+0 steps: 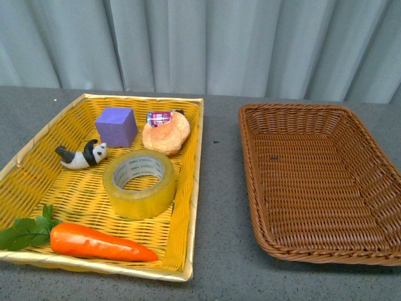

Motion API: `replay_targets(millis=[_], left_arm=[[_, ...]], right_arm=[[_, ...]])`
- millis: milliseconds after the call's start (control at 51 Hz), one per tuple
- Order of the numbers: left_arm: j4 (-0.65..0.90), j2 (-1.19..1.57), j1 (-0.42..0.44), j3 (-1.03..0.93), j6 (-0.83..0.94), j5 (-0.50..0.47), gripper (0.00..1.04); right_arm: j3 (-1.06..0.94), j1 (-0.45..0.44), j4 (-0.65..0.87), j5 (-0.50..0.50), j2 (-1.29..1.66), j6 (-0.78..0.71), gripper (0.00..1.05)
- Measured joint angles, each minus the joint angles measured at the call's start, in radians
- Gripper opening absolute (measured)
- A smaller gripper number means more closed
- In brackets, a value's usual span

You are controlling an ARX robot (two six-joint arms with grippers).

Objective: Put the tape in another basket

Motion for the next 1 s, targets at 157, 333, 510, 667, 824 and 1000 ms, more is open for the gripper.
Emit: replay_targets(millis=[157,333,510,667,824,1000], left_arm=[[0.0,0.0,0.0,0.0,0.0,0.0,0.98],[0.0,0.0,0.0,0.0,0.0,0.0,0.98],[0.0,0.0,0.0,0.0,0.0,0.0,0.98],[0.0,0.0,0.0,0.0,0.0,0.0,0.98],[0.0,0.0,0.0,0.0,0.0,0.0,0.98],[0.0,0.0,0.0,0.0,0.0,0.0,0.98]], right_arm=[[0.0,0.0,0.0,0.0,0.0,0.0,0.96],[0.0,0.0,0.0,0.0,0.0,0.0,0.96],[0.0,0.0,0.0,0.0,0.0,0.0,0.96],[0.0,0.0,0.0,0.0,0.0,0.0,0.96],[0.0,0.0,0.0,0.0,0.0,0.0,0.96],[0.0,0.0,0.0,0.0,0.0,0.0,0.96]])
